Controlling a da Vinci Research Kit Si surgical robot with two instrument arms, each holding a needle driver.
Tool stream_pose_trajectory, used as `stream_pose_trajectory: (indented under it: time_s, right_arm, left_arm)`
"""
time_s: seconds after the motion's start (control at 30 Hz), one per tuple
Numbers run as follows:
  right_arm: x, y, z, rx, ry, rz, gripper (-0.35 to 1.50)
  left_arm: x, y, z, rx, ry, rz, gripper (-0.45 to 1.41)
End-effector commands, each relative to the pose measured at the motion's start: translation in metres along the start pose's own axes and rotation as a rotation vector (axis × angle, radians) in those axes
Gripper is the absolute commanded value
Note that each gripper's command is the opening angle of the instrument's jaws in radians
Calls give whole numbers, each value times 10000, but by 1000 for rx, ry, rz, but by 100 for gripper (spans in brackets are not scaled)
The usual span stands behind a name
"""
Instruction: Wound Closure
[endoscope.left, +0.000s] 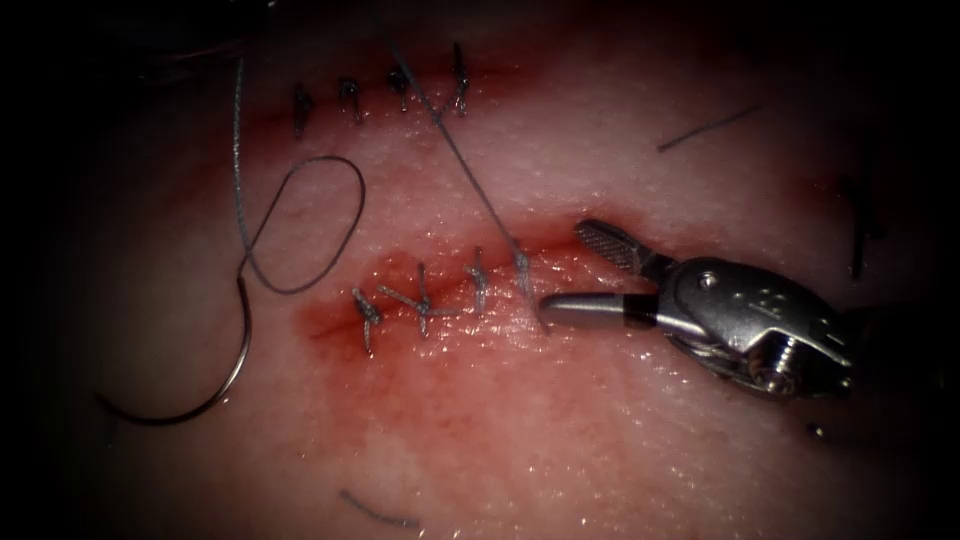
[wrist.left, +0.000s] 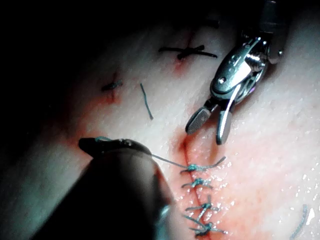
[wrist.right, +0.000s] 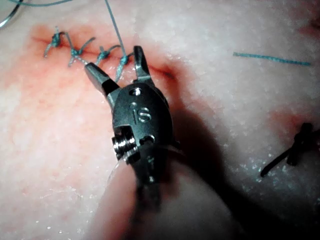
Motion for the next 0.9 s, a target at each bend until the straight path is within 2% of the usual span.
stream_pose_trajectory:
  time_s: [0.03, 0.2, 0.5, 0.9]
  right_arm:
    - [-4, -7, 13, -4, 2, -5, 105]
    - [-8, -10, 30, -7, 5, -33, 108]
    - [-12, -19, 58, -11, 14, -199, 113]
    - [-13, -34, 99, -16, 36, -233, 111]
  left_arm:
    - [3, 5, 4, 0, 5, -5, -45]
    - [16, 1, -5, 5, 16, 0, -45]
    - [23, 4, -3, 10, 17, 1, -45]
    - [24, 7, -6, 13, 17, 3, -45]
